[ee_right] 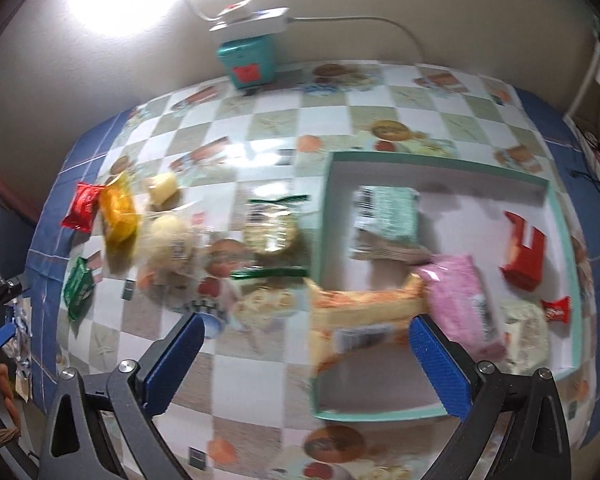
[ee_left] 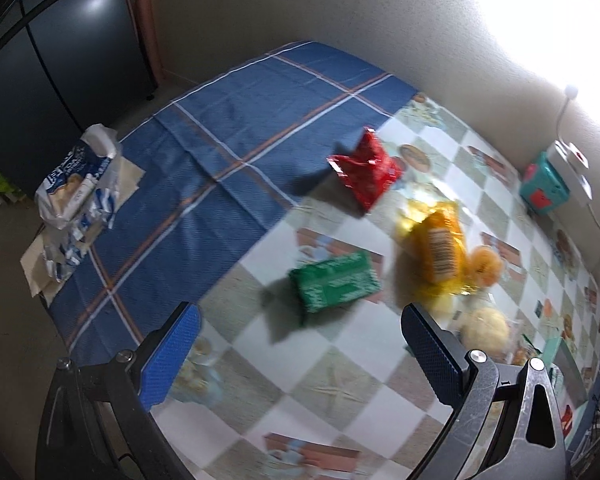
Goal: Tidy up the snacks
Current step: 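Withdraw both open tools from the tray back toward the snack pile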
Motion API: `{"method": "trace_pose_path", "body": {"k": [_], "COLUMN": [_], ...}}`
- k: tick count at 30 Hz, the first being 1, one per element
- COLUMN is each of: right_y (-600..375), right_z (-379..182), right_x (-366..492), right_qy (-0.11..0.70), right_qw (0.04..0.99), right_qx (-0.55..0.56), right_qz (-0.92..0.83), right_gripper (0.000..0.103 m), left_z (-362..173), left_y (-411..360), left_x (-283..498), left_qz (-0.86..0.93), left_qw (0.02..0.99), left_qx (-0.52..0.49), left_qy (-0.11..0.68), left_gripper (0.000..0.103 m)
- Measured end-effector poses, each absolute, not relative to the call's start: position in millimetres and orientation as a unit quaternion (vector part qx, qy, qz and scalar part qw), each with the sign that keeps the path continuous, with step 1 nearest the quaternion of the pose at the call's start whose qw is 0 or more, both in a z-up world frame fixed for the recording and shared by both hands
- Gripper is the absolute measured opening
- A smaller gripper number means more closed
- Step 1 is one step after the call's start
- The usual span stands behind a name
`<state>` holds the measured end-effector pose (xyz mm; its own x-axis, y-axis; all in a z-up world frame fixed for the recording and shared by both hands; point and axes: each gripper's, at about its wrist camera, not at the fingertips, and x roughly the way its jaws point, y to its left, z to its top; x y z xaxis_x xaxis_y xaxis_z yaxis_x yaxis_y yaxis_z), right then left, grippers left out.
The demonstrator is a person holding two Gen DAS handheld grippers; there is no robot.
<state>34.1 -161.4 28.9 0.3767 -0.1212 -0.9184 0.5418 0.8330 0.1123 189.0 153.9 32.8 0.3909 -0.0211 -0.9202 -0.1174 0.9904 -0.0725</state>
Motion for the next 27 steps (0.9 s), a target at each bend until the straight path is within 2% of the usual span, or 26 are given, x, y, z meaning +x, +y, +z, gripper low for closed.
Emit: {"method": "trace_pose_path", "body": {"k": [10, 27], "right_y": [-143, -119], "right_z": [21, 4], "right_x": [62, 113], "right_qy": [0.514, 0.505], "right_qw": [0.813, 0.83], "right_qx": [0.192, 0.183], "right_qz": [-0.194, -0.151], "right_gripper": [0.103, 0.103], "left_z": [18, -23], "left_y": [181, 154], "left_x": [208, 235], "left_qz": [0.03, -0.02], "left_qw": [0.819, 0.795], "left_qx": [-0.103, -0.137], "left_qy": [0.563, 0.591], "left_gripper": [0.101, 0.101]}}
